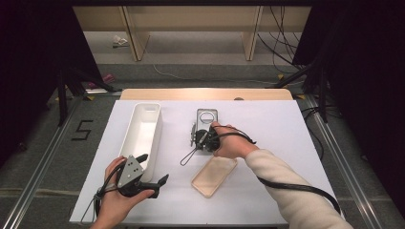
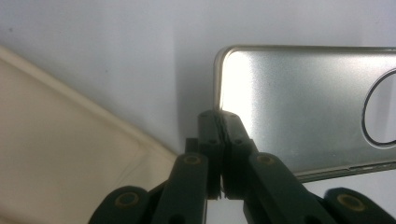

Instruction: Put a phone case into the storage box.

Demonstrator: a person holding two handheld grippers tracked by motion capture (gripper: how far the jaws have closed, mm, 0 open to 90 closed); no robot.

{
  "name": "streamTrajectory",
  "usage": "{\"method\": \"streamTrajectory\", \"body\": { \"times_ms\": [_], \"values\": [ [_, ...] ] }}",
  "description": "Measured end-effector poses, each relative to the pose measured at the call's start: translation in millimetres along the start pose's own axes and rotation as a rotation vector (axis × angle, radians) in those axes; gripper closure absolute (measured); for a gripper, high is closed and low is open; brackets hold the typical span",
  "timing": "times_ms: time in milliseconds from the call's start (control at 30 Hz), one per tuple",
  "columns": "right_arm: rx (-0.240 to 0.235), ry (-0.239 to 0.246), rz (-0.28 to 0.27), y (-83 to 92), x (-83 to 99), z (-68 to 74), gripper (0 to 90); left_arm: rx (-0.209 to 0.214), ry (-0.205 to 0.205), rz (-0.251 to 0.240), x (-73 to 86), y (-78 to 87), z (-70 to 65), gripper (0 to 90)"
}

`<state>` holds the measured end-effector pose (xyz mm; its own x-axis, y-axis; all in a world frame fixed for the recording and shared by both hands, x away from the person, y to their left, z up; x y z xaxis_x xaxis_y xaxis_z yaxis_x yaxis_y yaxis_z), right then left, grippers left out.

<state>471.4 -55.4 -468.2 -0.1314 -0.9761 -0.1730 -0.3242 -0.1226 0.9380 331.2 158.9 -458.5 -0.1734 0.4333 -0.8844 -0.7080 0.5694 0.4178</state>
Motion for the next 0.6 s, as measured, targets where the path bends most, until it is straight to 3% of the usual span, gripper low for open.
{"method": "streamTrajectory", "body": {
  "times_ms": [433, 600],
  "values": [
    [0.031, -0.026, -0.103, 35.0, 37.5, 6.5, 88.8, -0.013, 0.017, -0.005, -0.7, -0.6, 2.1, 7.4],
    [0.041, -0.034, -0.128, 44.9, 53.6, 14.9, 88.9, -0.014, 0.024, -0.01, -3.0, -1.8, 1.5, 8.7]
  ]
}}
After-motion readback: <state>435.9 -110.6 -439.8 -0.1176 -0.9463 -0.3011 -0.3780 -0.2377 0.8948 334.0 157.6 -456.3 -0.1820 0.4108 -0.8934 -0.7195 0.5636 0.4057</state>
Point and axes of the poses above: each handheld gripper's, and its own axes: y roughly backward along the jaws, x roughly out of its underside, z roughly to its left, the point moved 4 cm from there along -y, roughly forward along the jaws, and after that the axes turned 8 degrees about -y, right-handed, at the moved point
